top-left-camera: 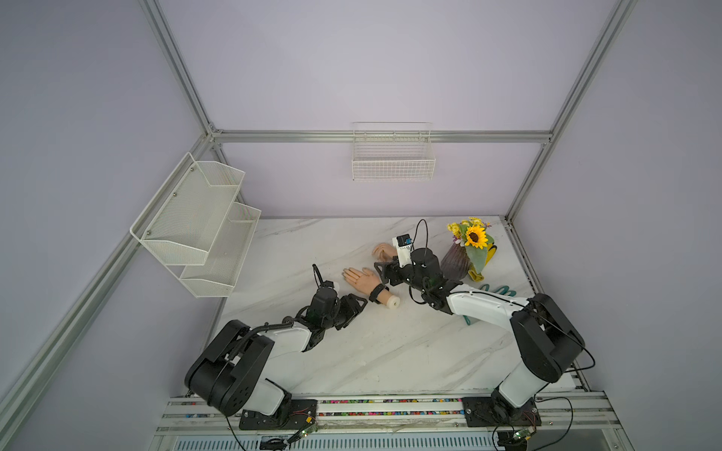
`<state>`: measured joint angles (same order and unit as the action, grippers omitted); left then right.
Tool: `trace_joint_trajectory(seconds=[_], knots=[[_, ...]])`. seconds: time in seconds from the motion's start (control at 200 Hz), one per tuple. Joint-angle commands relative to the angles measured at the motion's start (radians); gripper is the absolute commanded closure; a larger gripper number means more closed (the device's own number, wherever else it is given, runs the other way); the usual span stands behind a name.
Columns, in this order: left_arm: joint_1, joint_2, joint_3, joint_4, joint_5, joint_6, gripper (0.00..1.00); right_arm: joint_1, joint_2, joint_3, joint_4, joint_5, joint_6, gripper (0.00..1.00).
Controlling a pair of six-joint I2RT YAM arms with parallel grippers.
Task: Take off the watch
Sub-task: Adjust the hand at the center of the board.
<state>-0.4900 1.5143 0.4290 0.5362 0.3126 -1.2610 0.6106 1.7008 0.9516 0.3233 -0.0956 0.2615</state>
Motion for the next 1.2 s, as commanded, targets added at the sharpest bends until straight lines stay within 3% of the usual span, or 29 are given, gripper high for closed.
trace_joint_trajectory(seconds=[0.0, 0.08, 0.205, 0.295, 0.46, 0.635, 0.72, 0.805, 0.89, 0.99, 1.195], knots=[[0.006, 0.104, -0.042, 0.458, 0.089, -0.211, 0.29, -0.003, 0.008, -0.065, 0.003, -0.102, 0.08, 0.19], [0.007, 0.182, -0.042, 0.539, 0.086, -0.236, 0.25, -0.002, -0.012, -0.134, 0.06, -0.135, 0.144, 0.21], [0.007, 0.251, -0.046, 0.651, 0.062, -0.26, 0.33, -0.003, -0.038, -0.239, 0.183, -0.229, 0.281, 0.33], [0.008, 0.261, -0.029, 0.627, 0.063, -0.258, 0.36, 0.003, -0.037, -0.322, 0.336, -0.322, 0.464, 0.45], [0.009, 0.252, -0.028, 0.526, 0.038, -0.226, 0.43, 0.068, -0.027, -0.384, 0.489, -0.311, 0.695, 0.53], [0.034, 0.259, -0.037, 0.464, 0.037, -0.197, 0.56, 0.176, 0.008, -0.38, 0.615, -0.279, 0.841, 0.49], [0.049, 0.268, -0.043, 0.47, 0.051, -0.182, 0.63, 0.184, -0.004, -0.406, 0.649, -0.244, 0.868, 0.38], [0.071, 0.271, -0.026, 0.458, 0.099, -0.133, 0.72, 0.171, -0.051, -0.392, 0.568, -0.191, 0.777, 0.29], [0.093, 0.256, 0.008, 0.372, 0.146, -0.052, 0.79, 0.169, -0.133, -0.312, 0.301, -0.011, 0.566, 0.22], [0.105, 0.203, 0.04, 0.242, 0.16, 0.055, 0.82, 0.168, -0.197, -0.213, 0.138, 0.138, 0.278, 0.21], [0.106, 0.095, 0.131, -0.029, 0.152, 0.257, 0.85, 0.167, -0.178, -0.035, -0.065, 0.275, -0.313, 0.2]])
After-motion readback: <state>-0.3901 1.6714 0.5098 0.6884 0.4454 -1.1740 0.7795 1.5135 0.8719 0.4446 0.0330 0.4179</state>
